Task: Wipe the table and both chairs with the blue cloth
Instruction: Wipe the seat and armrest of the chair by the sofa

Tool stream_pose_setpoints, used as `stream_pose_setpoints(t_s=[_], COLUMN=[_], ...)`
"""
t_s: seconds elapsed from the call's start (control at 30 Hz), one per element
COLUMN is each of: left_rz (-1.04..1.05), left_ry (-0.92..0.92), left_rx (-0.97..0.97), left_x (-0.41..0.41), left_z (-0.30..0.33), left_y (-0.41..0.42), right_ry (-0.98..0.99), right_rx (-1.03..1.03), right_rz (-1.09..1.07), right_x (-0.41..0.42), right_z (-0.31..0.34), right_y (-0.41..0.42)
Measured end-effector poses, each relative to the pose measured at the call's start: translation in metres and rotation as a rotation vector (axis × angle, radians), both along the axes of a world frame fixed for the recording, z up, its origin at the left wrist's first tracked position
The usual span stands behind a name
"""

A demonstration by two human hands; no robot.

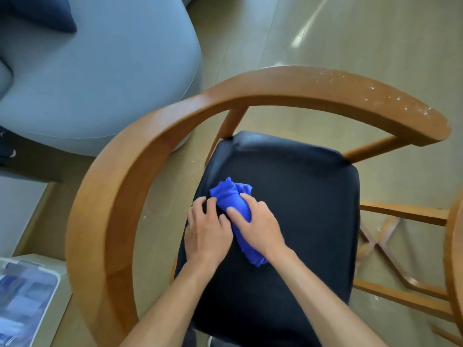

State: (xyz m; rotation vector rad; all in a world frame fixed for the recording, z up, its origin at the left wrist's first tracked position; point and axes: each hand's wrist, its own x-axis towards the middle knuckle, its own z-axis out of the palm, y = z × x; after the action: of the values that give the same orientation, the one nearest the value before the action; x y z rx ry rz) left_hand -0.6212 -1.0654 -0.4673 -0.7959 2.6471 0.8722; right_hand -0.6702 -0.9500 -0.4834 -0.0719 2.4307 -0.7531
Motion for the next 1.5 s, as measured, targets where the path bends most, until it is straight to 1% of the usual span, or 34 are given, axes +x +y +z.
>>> stream_pose_setpoints(t_s=[0.03, 0.07, 0.13, 0.17, 0.23, 0.27, 0.3, 0.37, 0.4, 0.43, 0.47, 0.53, 0.57, 0.63, 0.7, 0.77, 0.8, 0.83, 0.87, 0.93, 0.97, 1.0, 1.1, 1.17, 1.2, 1.27, 1.37, 1.5], left_rz=[-0.016, -0.051, -0.096, -0.097, -0.097, -0.136, -0.226, -0.543, -0.662, -0.700, -0.655, -0.482, -0.468, -0.518, -0.571, -0.679, -0.706, -0.681, -0.594, -0.348, -0.270, -0.239, -0.277, -0.327, -0.338, -0.327, -0.307, -0.333], left_ry=[0.001, -0.006, -0.068, -0.117, -0.149, -0.094, -0.016, 0.160, 0.227, 0.249, 0.231, 0.136, 0.089, 0.048, 0.116, 0.243, 0.275, 0.277, 0.263, 0.246, 0.253, 0.259, 0.250, 0.149, 0.105, 0.099, 0.121, 0.140], left_rx=[0.012, 0.032, 0.051, 0.047, 0.014, -0.012, -0.042, -0.133, -0.162, -0.183, -0.198, -0.210, -0.216, -0.211, -0.228, -0.279, -0.305, -0.333, -0.343, -0.328, -0.321, -0.321, -0.293, -0.233, -0.202, -0.175, -0.223, -0.202], left_x=[-0.009, -0.019, -0.034, -0.039, -0.039, -0.038, -0.037, -0.037, -0.038, -0.038, -0.036, -0.026, -0.020, -0.019, -0.030, -0.043, -0.052, -0.062, -0.070, -0.076, -0.069, -0.054, 0.022, 0.069, 0.080, 0.076, 0.049, 0.026], left_z=[0.003, 0.005, 0.004, -0.001, -0.010, -0.013, -0.018, -0.031, -0.038, -0.043, -0.046, -0.045, -0.043, -0.043, -0.047, -0.054, -0.056, -0.057, -0.058, -0.058, -0.058, -0.058, -0.054, -0.046, -0.045, -0.050, -0.054, -0.048], left_y=[0.002, 0.008, 0.027, 0.040, 0.064, 0.072, 0.076, 0.073, 0.068, 0.063, 0.062, 0.072, 0.080, 0.088, 0.067, 0.028, 0.009, -0.007, -0.018, -0.023, -0.020, -0.017, 0.000, 0.016, 0.021, 0.022, 0.014, 0.006], right_ry=[-0.025, 0.013, 0.251, 0.324, 0.340, 0.338, 0.350, 0.396, 0.414, 0.428, 0.447, 0.475, 0.473, 0.491, 0.501, 0.516, 0.523, 0.524, 0.524, 0.533, 0.536, 0.535, 0.532, 0.531, 0.532, 0.545, 0.547, 0.531], right_rx=[-0.079, -0.107, 0.010, 0.116, 0.249, 0.287, 0.315, 0.355, 0.370, 0.385, 0.402, 0.432, 0.430, 0.419, 0.417, 0.416, 0.419, 0.422, 0.423, 0.426, 0.429, 0.430, 0.425, 0.422, 0.421, 0.415, 0.423, 0.441], right_rz=[-0.058, -0.108, -0.175, -0.152, -0.068, -0.009, 0.040, 0.078, 0.079, 0.076, 0.071, 0.070, 0.067, 0.065, 0.057, 0.055, 0.057, 0.060, 0.057, 0.058, 0.059, 0.059, 0.055, 0.052, 0.049, 0.044, 0.058, 0.071], right_x=[-0.004, -0.009, -0.017, -0.018, -0.014, -0.009, -0.004, 0.002, 0.003, 0.004, 0.005, 0.006, 0.006, 0.006, 0.006, 0.006, 0.007, 0.006, 0.007, 0.007, 0.007, 0.007, 0.008, 0.008, 0.009, 0.009, 0.008, 0.010], right_z=[0.002, 0.003, -0.003, -0.011, -0.029, -0.037, -0.044, -0.057, -0.061, -0.064, -0.067, -0.071, -0.072, -0.074, -0.075, -0.076, -0.076, -0.076, -0.075, -0.075, -0.075, -0.076, -0.076, -0.077, -0.077, -0.077, -0.078, -0.079], right_y=[0.015, 0.032, 0.071, 0.088, 0.110, 0.115, 0.117, 0.119, 0.120, 0.119, 0.119, 0.118, 0.118, 0.119, 0.119, 0.119, 0.120, 0.120, 0.120, 0.120, 0.119, 0.119, 0.120, 0.120, 0.120, 0.121, 0.121, 0.121])
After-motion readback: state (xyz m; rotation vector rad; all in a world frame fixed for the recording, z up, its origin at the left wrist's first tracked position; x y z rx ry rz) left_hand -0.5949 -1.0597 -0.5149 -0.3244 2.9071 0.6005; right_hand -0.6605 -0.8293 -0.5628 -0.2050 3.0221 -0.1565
